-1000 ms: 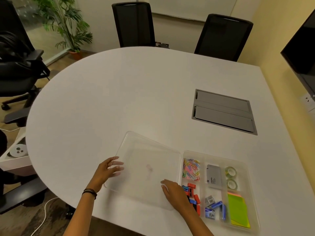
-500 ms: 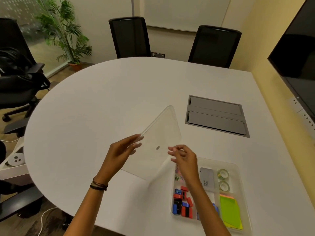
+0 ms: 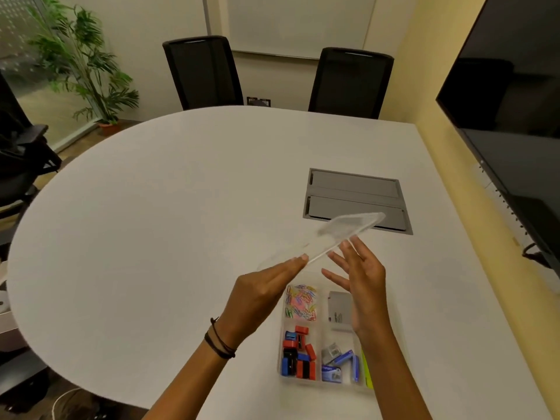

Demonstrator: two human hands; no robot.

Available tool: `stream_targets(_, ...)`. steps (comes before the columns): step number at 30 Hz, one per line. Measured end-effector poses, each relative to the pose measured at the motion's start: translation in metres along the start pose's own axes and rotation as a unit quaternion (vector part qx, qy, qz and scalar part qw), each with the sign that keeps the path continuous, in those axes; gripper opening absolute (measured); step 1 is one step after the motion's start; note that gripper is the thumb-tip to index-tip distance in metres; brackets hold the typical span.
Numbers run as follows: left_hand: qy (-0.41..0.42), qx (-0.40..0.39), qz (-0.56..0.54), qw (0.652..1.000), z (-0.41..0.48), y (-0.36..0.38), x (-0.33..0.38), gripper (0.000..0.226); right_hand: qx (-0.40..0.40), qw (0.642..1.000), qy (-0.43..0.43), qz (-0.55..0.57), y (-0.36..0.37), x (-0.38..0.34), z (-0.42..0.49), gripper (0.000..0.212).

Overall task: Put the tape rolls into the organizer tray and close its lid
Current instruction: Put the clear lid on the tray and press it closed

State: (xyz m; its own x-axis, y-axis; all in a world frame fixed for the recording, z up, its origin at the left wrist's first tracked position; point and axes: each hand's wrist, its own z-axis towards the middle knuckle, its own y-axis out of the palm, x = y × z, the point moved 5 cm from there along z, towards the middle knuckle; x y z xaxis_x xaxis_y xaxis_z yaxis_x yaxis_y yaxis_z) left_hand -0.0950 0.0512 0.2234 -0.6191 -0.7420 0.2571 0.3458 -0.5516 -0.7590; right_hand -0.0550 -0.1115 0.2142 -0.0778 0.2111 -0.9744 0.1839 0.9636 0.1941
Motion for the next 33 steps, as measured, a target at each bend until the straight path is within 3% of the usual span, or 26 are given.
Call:
stream_targets(5,0.089,-0.044,0.004,0.995,0.005,0.034,0.03,0.063,0.048,0.998,0.002,0.044,-0.035,0.006,0.002,0.044)
stream_targets(11,0.121,-0.142,-0.01,0.982,0.009,0.081,0.054,0.073,0.066,0.993,0.038,0.087,-0.078,0.017,0.012,0.032)
stream_targets(16,0.142,-0.261,-0.095,0.95,0.005,0.118,0.078,0.065,0.071,0.995,0.026,0.059,-0.113,0.015,0.019,0.023)
stream_targets(18,0.131,-0.264,-0.12,0.948,0.009,0.122,0.081,0.062,0.076,0.997,0.014,0.032,-0.127,0.011,0.022,0.021)
stream_targets(22,0.032,-0.181,-0.162,0.97,0.031,0.113,0.059,0.059,0.097,0.995,-0.008,0.013,-0.154,0.004,0.027,0.01)
stream_targets(27,-0.148,-0.036,-0.075,0.986,0.032,0.103,0.001,0.063,0.118,0.992,0.014,-0.038,-0.18,0.01,0.031,0.013)
stream_targets(30,-0.275,-0.047,-0.069,0.958,0.014,0.112,-0.034,0.066,0.123,0.989,0.041,-0.074,-0.191,0.018,0.034,0.018)
stream_targets(33,-0.393,-0.112,-0.149,0.9,-0.014,0.129,-0.061,0.058,0.141,0.981,0.075,-0.111,-0.204,0.032,0.04,0.005)
